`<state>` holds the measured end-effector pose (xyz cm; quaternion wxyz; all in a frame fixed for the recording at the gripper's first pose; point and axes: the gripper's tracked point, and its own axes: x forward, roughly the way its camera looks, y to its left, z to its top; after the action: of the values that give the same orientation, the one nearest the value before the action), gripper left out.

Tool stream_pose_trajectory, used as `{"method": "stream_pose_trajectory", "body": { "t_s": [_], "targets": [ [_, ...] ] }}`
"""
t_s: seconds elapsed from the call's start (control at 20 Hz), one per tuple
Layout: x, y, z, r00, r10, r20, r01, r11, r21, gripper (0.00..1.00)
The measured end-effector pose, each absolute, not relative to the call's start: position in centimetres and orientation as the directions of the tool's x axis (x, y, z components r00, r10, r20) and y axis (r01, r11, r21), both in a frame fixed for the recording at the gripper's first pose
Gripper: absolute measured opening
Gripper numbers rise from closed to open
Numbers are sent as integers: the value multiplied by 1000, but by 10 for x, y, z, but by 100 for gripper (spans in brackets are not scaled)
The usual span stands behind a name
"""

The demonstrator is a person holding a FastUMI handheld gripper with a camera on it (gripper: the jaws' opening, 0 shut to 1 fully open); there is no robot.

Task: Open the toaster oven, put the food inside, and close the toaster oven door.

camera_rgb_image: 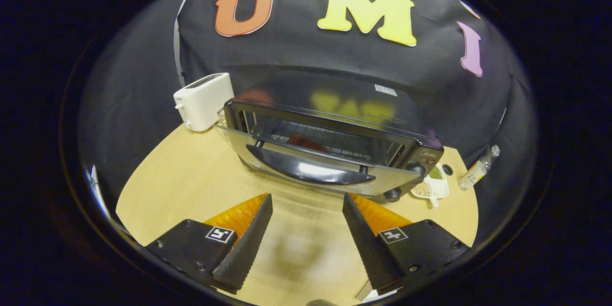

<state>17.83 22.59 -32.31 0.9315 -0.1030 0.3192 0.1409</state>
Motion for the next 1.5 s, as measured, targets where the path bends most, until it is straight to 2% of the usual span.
{"method": "stream_pose_trajectory", "body": {
  "t_s": [0.8, 1.2, 1.5],
  "targets": [
    [144, 142, -260, 838, 135, -529, -199, 978, -66, 95],
    [111, 54, -107, 955, 43, -293, -68, 995, -77, 95],
    [61, -16, -3, 996, -20, -87, 18, 1000, -19, 97]
  ]
}}
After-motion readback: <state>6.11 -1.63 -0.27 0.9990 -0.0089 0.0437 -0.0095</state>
